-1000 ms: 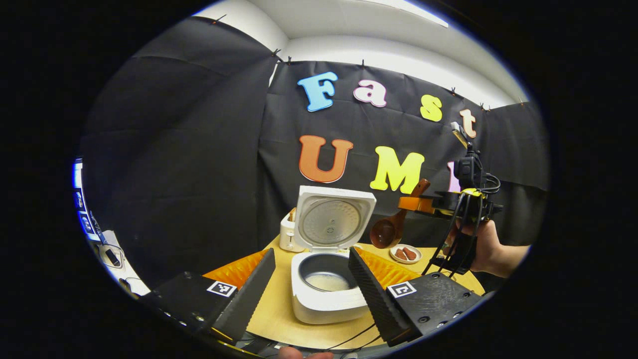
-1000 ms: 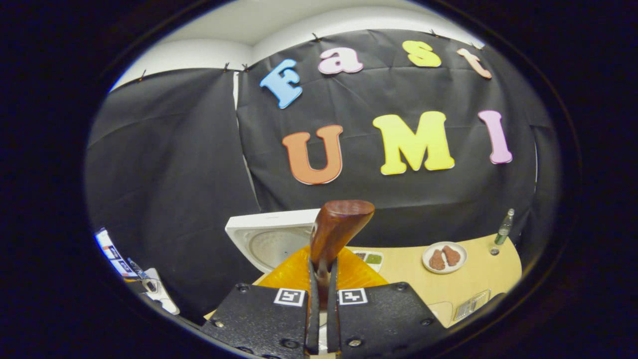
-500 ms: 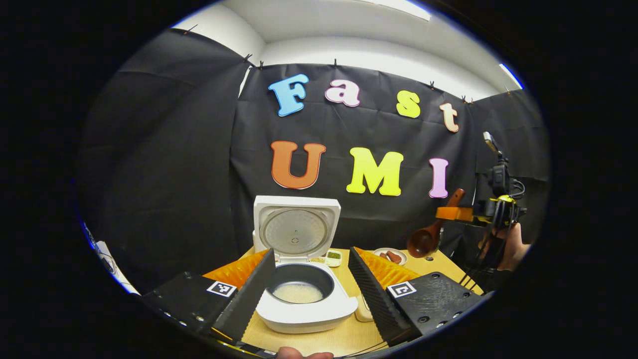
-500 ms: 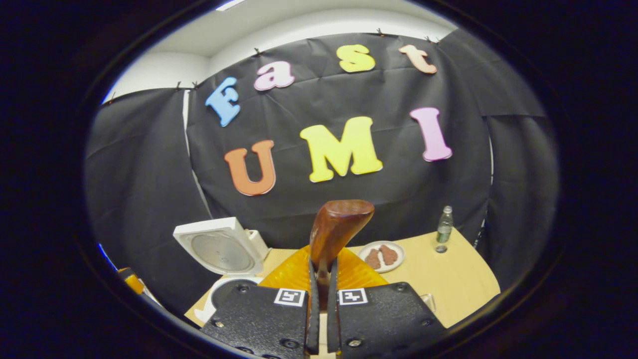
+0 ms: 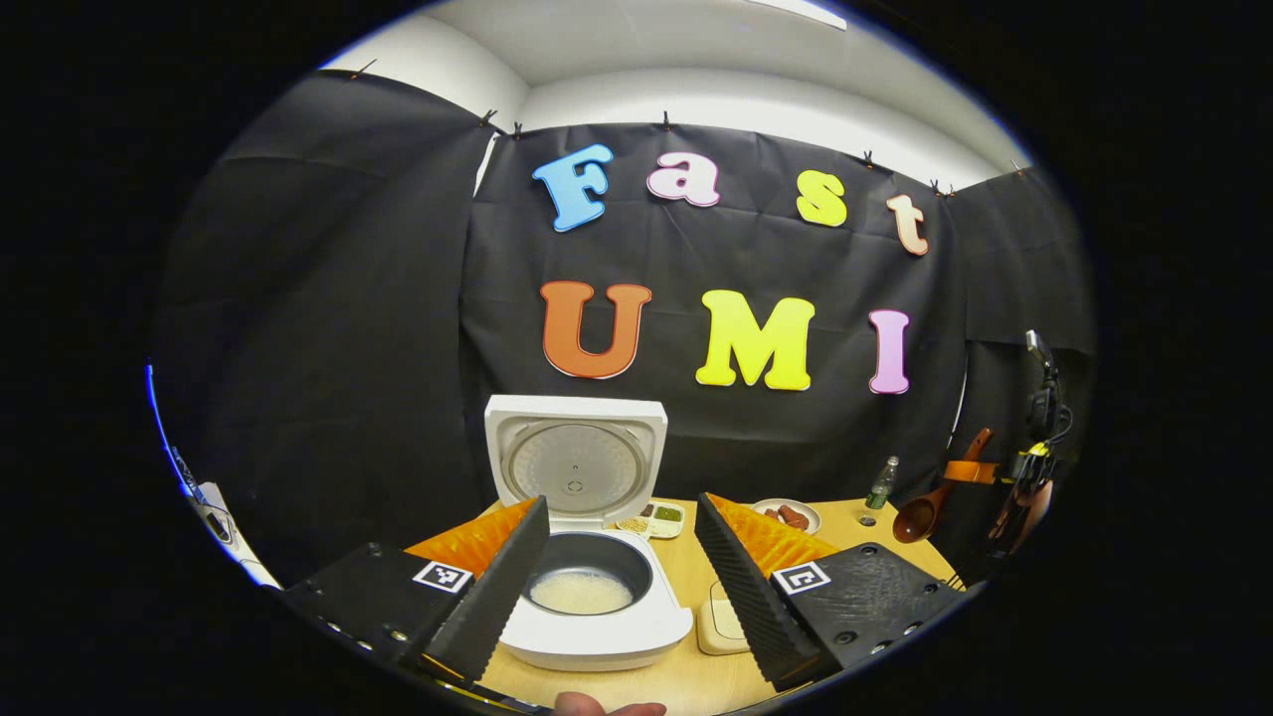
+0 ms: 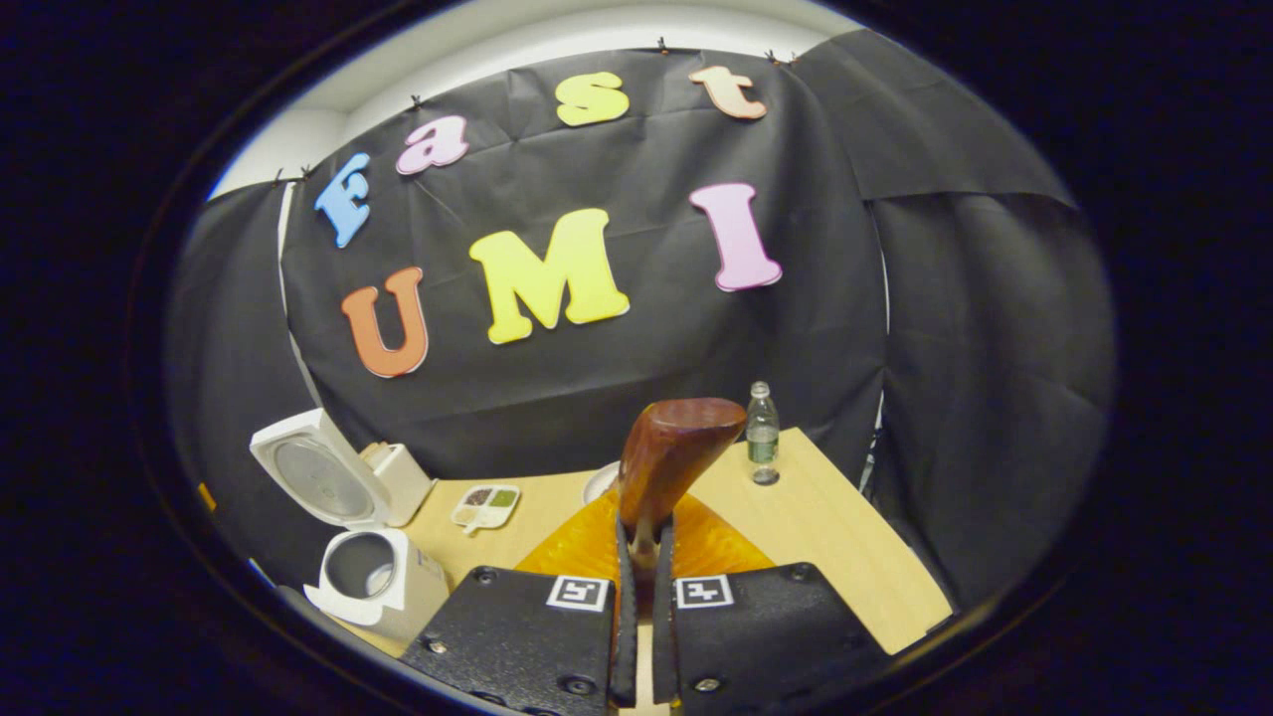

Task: Close the left gripper, press the button to open the rice cooker; take a wooden spoon from the chopstick holder with the right hand, scoop a spoonful of rice and pour it into the rice cooker, then put the wooden spoon back into the chopstick holder.

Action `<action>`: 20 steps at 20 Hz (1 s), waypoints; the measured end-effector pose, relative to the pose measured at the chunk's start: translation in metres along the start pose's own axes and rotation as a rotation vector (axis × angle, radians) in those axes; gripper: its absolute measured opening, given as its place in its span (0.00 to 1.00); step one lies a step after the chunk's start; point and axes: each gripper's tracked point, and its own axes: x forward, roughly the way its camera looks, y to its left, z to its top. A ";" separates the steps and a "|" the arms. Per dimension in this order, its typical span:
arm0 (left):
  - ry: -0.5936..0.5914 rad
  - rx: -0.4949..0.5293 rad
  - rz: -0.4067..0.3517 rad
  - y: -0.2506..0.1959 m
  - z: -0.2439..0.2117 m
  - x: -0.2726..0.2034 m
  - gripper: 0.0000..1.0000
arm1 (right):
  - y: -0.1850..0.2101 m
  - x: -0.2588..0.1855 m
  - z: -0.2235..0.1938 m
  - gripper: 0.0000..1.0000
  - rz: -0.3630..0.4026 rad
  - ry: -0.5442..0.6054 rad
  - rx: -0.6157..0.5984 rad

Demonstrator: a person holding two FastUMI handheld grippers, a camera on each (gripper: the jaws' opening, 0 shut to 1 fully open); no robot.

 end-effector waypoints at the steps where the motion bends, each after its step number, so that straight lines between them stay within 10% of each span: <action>1: 0.005 0.004 0.001 -0.005 0.000 0.002 0.94 | -0.004 0.008 -0.009 0.11 0.000 0.016 0.014; 20: 0.099 0.041 0.076 -0.025 -0.009 0.016 0.94 | -0.060 0.105 -0.153 0.12 -0.025 0.187 0.050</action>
